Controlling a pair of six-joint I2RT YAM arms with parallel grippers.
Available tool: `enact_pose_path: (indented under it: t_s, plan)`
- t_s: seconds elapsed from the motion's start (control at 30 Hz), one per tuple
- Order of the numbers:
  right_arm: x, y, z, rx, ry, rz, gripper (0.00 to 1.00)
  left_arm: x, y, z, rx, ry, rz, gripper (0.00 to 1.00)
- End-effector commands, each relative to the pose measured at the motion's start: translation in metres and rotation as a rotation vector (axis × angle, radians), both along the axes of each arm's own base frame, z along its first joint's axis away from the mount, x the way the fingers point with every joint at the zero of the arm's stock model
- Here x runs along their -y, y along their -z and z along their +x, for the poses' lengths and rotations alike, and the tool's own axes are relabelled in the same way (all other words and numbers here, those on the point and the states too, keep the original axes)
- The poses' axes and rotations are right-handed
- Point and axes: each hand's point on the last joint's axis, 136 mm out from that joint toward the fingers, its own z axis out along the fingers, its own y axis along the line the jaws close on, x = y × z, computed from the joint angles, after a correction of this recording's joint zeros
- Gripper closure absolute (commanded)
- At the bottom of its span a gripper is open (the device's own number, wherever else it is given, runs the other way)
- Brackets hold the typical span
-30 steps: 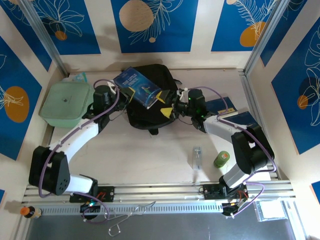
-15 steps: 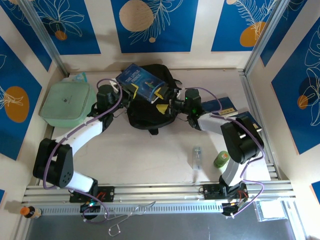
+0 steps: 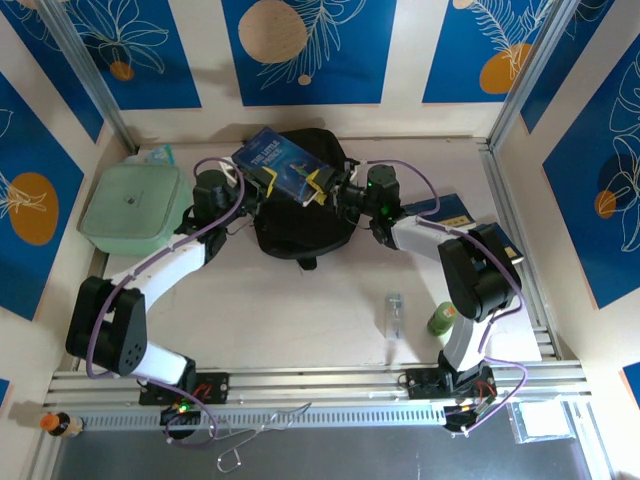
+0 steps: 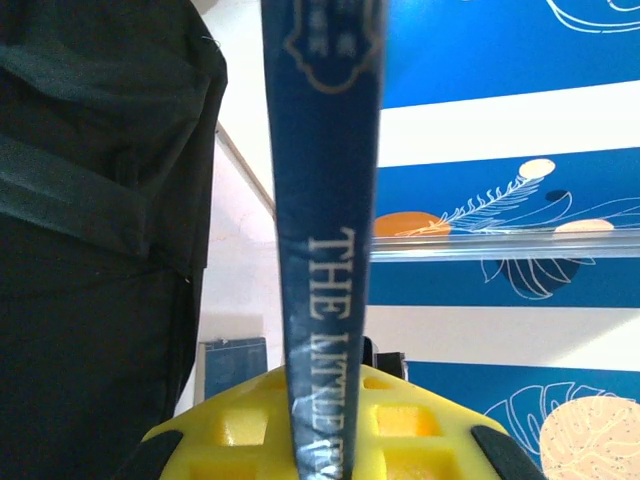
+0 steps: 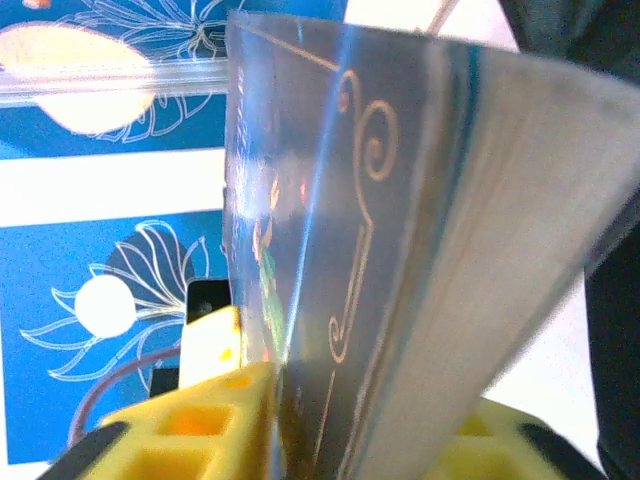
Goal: Pack the student bag
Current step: Pass the book.
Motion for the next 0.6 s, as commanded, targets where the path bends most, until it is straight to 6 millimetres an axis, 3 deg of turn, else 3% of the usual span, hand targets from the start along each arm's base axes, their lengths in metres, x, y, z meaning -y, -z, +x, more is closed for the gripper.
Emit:
enact_pose_path:
  t_s: [0.0,0.1,0.27,0.37,0.5,0.57]
  plan:
    - [0.010,0.000,0.001,0.022,0.022,-0.090,0.88,0.011,-0.016,-0.009,0.065,0.092,0.049,0.89]
    - [0.025,0.000,-0.003,0.057,0.046,-0.175,0.99,0.008,0.005,-0.018,0.037,0.130,0.188,0.69]
    - [0.063,0.005,-0.013,0.088,0.095,-0.315,1.00,0.006,0.040,-0.032,-0.002,0.216,0.413,0.37]
    - [0.087,0.011,-0.021,0.086,0.125,-0.398,1.00,0.014,0.057,-0.035,-0.004,0.303,0.508,0.28]
    - [0.121,0.021,-0.030,0.077,0.160,-0.551,1.00,0.028,0.080,-0.025,-0.011,0.417,0.606,0.26]
    - [0.136,0.025,-0.031,0.080,0.162,-0.657,1.00,0.025,0.099,-0.016,-0.070,0.426,0.692,0.26]
